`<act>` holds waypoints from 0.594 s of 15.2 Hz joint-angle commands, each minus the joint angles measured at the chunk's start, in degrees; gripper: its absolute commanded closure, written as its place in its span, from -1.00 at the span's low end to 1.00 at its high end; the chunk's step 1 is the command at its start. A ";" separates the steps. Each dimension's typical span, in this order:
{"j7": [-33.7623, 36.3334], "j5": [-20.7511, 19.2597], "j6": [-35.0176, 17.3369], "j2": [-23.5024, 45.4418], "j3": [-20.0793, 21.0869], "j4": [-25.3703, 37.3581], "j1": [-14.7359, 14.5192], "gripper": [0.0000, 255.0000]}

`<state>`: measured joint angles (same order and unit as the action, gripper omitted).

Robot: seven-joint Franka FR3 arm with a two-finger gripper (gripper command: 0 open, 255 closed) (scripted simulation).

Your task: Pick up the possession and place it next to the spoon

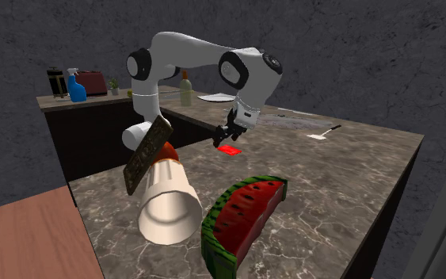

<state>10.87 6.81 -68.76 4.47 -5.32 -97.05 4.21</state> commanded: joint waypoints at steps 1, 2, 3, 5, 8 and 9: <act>0.01 -0.03 -1.42 -0.92 0.05 -2.38 -0.08 -1.00; 0.03 -0.05 -2.20 -1.43 0.10 -3.66 -0.14 -1.00; 0.04 -0.06 -2.65 -1.72 0.12 -4.38 -0.17 -1.00; 0.04 -0.06 -2.65 -1.72 0.12 -4.39 -0.17 -1.00; 0.04 -0.06 -2.65 -1.72 0.12 -4.38 -0.17 -1.00; 0.04 -0.06 -2.65 -1.72 0.12 -4.38 -0.17 -1.00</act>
<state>10.90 6.75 -71.40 2.75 -5.20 -101.43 4.05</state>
